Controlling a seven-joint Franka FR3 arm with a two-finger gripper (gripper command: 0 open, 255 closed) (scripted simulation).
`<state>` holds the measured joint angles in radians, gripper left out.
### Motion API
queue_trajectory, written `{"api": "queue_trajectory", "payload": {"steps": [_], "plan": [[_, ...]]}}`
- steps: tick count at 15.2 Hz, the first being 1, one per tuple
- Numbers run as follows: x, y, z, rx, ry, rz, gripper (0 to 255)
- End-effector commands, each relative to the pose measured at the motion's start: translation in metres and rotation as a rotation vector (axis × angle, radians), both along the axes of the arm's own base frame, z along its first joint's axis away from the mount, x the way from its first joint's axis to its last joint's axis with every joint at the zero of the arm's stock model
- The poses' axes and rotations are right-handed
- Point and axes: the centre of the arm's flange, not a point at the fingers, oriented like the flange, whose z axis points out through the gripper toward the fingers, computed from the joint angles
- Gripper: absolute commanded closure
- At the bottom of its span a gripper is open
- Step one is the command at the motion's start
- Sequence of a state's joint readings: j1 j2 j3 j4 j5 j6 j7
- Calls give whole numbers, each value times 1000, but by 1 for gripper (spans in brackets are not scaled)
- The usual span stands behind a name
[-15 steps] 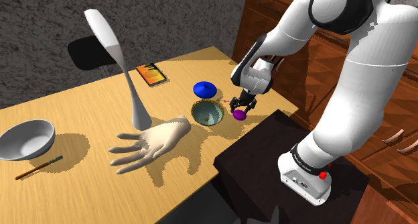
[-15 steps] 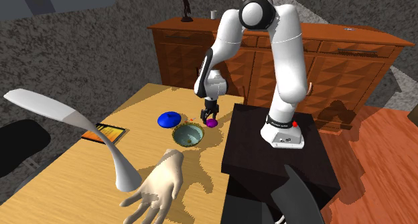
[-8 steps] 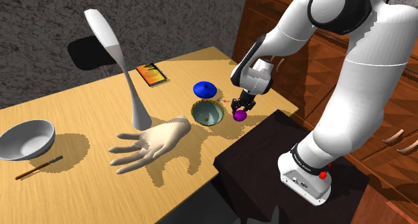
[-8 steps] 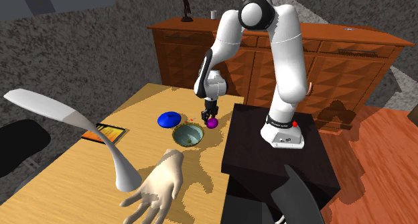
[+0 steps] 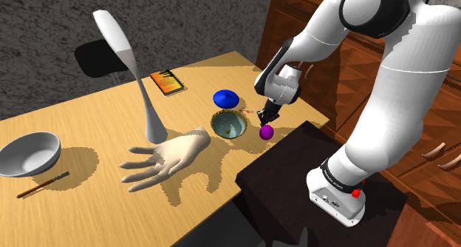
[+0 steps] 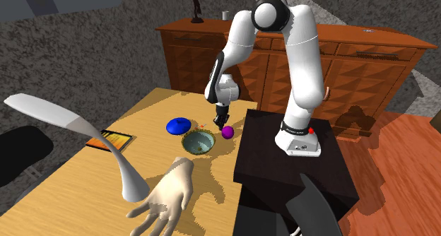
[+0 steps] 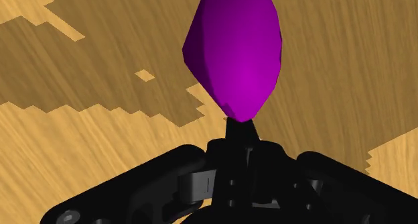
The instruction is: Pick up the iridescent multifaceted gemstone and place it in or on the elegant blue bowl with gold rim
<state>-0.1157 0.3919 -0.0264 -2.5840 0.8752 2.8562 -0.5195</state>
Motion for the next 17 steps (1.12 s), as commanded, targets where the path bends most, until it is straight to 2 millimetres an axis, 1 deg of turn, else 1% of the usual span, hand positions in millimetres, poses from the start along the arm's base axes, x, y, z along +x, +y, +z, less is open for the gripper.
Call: {"api": "queue_trajectory", "payload": {"steps": [1, 2, 6, 7, 13, 14, 17], "plan": [[0, 0, 0, 0, 0, 0, 255], [0, 0, 0, 0, 0, 0, 0], [-7, 17, 35, -36, 190, 38, 0], [-7, 19, 37, -38, 201, 40, 0], [-13, 24, 6, -39, 201, 40, 0], [-15, 25, -2, -39, 201, 40, 0], [-15, 25, -2, -39, 201, 40, 0]]}}
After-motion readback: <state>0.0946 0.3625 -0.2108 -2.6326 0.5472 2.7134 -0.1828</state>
